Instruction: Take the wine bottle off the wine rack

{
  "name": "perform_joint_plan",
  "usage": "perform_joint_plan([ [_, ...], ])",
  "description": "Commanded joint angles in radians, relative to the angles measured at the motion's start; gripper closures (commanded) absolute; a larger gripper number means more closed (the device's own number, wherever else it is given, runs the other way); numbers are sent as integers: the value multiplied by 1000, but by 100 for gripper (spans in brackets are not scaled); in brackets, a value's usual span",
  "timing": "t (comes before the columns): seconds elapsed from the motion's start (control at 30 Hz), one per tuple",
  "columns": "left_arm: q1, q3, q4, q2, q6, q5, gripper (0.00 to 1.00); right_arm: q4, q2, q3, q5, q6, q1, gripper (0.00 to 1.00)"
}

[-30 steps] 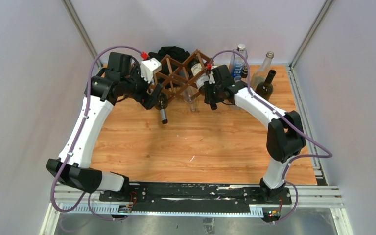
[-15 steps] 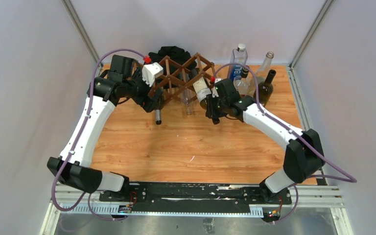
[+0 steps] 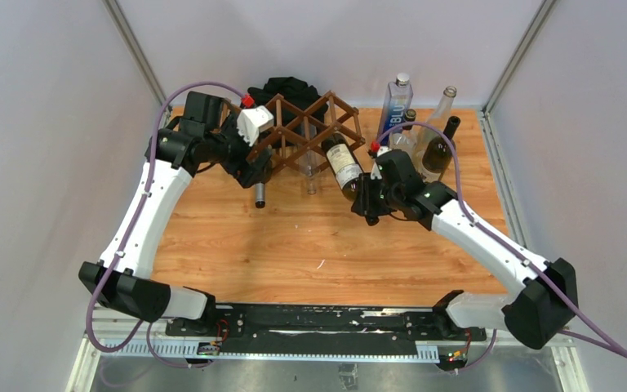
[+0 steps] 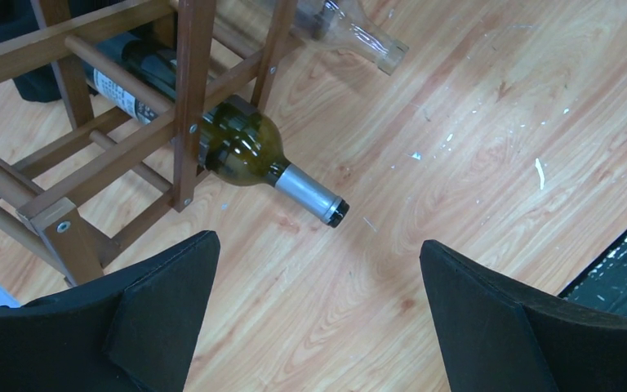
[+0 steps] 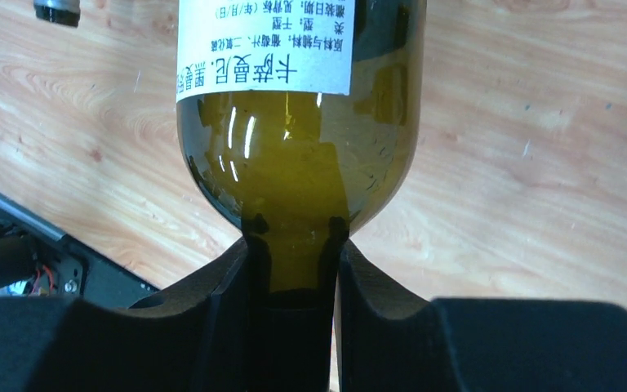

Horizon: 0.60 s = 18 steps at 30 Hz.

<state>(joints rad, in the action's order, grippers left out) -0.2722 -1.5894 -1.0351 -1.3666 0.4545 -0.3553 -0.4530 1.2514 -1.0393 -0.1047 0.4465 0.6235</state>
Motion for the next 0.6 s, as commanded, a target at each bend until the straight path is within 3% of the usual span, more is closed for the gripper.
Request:
perform_joint_plan([
  [0.0, 4, -1, -6, -5, 62, -7, 0, -41, -96, 1, -23, 42, 43, 100],
  [0.37, -84, 41, -4, 81, 368, 14, 0, -204, -280, -35, -127, 64, 48, 100],
  [0.47, -153, 74, 6, 127, 486, 7, 0, -282, -282, -94, -197, 51, 48, 100],
  [0.57, -290, 113, 44, 192, 624, 45, 0, -367, -268, -159, -240, 48, 65, 100],
])
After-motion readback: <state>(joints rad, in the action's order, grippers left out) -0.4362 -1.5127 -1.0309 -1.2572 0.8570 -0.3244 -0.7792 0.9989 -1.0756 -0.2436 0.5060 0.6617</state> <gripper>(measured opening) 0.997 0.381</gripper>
